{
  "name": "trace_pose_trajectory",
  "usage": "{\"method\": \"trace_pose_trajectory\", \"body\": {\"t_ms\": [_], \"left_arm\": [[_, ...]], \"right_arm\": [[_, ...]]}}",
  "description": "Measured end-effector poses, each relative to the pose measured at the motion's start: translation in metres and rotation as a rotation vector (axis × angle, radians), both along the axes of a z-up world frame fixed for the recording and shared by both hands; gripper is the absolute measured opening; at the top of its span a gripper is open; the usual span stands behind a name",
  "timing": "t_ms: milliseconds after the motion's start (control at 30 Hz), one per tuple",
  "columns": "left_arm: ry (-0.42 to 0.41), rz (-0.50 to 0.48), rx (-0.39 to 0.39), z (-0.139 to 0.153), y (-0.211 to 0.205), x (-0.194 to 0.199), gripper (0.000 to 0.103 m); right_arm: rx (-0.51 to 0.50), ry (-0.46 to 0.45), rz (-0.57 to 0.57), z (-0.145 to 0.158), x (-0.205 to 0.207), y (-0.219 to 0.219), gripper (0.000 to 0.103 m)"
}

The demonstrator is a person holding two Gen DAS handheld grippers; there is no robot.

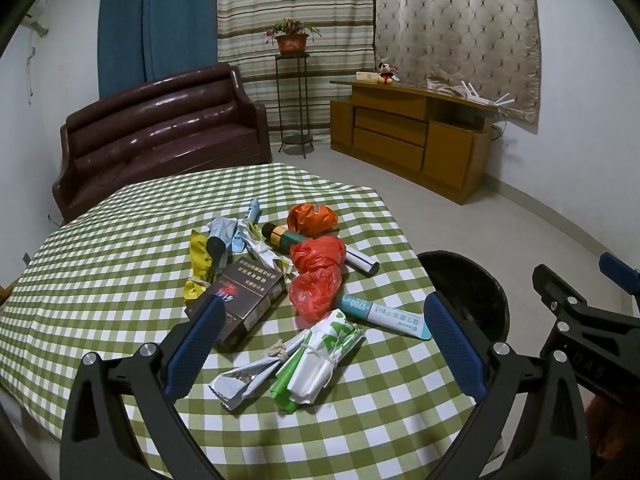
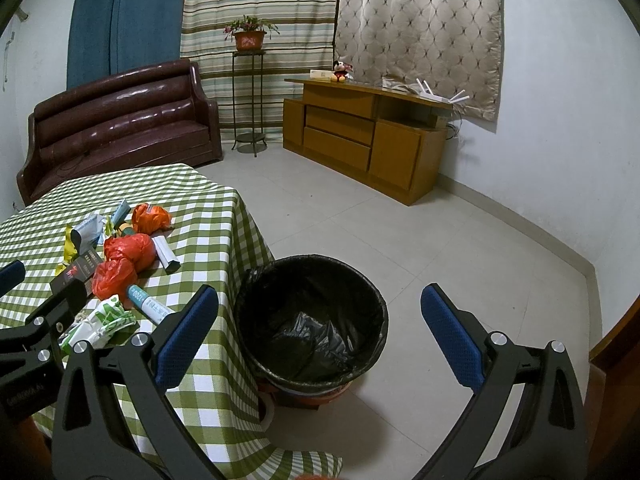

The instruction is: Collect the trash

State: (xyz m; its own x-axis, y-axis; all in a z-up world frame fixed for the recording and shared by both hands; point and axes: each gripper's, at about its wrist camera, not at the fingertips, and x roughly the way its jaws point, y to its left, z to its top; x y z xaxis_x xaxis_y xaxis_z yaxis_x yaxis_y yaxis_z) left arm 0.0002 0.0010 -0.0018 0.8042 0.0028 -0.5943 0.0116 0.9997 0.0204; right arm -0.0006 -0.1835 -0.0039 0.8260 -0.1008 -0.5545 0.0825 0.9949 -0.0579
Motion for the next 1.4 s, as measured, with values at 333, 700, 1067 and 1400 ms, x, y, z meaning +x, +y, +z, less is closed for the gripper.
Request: {"method": "trace_pose_trajectory", "body": {"t_ms": [333, 700, 1067, 1400], "left_arm": [[0.003, 0.006, 0.003, -0.0021, 0.0035, -0.0043, 0.097], [0.007, 0.003, 0.002, -0.0033, 0.0095, 0.0020, 0.097], [0.008, 0.003, 0.004, -0.0026, 0.0076, 0.0022, 0.097], [0.009, 0.007, 0.001, -0.0037, 0.0081, 0.0019, 0.097]], "right_arm": [[0.001, 0.001, 0.000, -0.0006, -0.0001, 0.0007, 0.099], [0.002, 0.002, -0.001, -0.0013, 0.0003, -0.0001, 0.099], [0.002, 0.004, -0.001, -0.0020, 0.0005, 0.0002, 0.099], [0.004, 0.005, 0.000, -0.0026, 0.0014, 0.0008, 0.099]]}}
